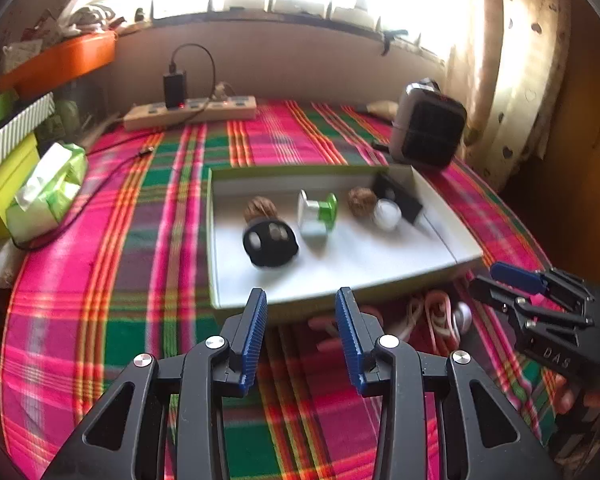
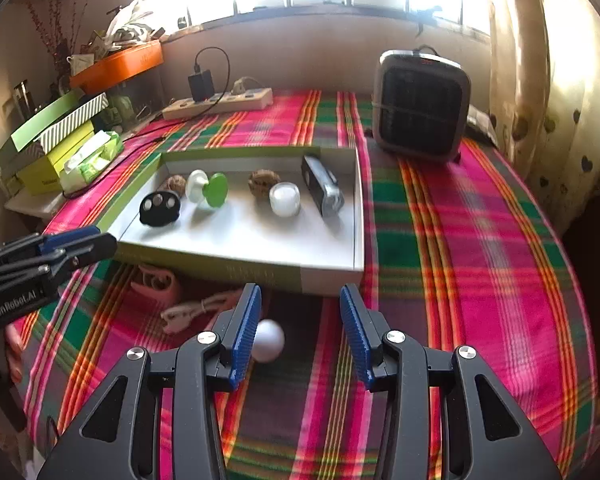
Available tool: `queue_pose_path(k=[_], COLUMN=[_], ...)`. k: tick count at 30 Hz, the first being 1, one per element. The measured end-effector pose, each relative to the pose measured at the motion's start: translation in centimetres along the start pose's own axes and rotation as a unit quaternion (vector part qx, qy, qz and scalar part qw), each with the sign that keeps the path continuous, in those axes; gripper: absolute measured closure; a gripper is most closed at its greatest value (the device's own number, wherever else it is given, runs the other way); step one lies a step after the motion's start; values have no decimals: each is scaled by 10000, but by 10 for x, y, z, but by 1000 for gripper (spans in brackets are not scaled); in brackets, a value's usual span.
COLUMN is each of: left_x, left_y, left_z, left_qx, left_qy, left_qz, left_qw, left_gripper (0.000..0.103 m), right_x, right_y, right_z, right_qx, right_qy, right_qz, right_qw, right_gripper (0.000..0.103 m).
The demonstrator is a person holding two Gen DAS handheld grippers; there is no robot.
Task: Organize objects
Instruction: 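Withdraw both tools from the lid toward the pink clips and white egg-shaped piece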
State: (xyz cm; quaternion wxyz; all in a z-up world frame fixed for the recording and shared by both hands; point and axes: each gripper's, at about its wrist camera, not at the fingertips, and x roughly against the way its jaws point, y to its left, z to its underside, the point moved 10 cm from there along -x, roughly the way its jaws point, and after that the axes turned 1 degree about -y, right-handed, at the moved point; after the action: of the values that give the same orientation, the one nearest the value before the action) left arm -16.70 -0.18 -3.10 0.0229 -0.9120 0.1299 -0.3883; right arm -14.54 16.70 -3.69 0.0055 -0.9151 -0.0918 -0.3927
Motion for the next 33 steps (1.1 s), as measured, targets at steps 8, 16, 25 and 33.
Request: queue_pose_path(k=[8, 16, 25, 33], left_x=[-8, -18, -26, -28], left_y=[-5, -1, -10, -25], left_z=[14, 21, 19, 23], left_qx=[3, 38, 44, -96], left_qy=[179, 359, 420, 528], left_qz=[103, 64, 242, 383], left_qw=[9998, 9993, 9988, 9978], left_gripper=[68, 65, 63, 63], right_x=[-7, -12, -14, -12], right_y=[4, 12, 11, 10], right_z=[14, 19, 20, 26], right_qx=[-3, 47, 99, 201], right_qy=[139, 216, 275, 308], right_qz=[-227, -340, -409, -446], right_qw=[9996, 9992, 9987, 9983], right_gripper=[60, 60, 60, 60])
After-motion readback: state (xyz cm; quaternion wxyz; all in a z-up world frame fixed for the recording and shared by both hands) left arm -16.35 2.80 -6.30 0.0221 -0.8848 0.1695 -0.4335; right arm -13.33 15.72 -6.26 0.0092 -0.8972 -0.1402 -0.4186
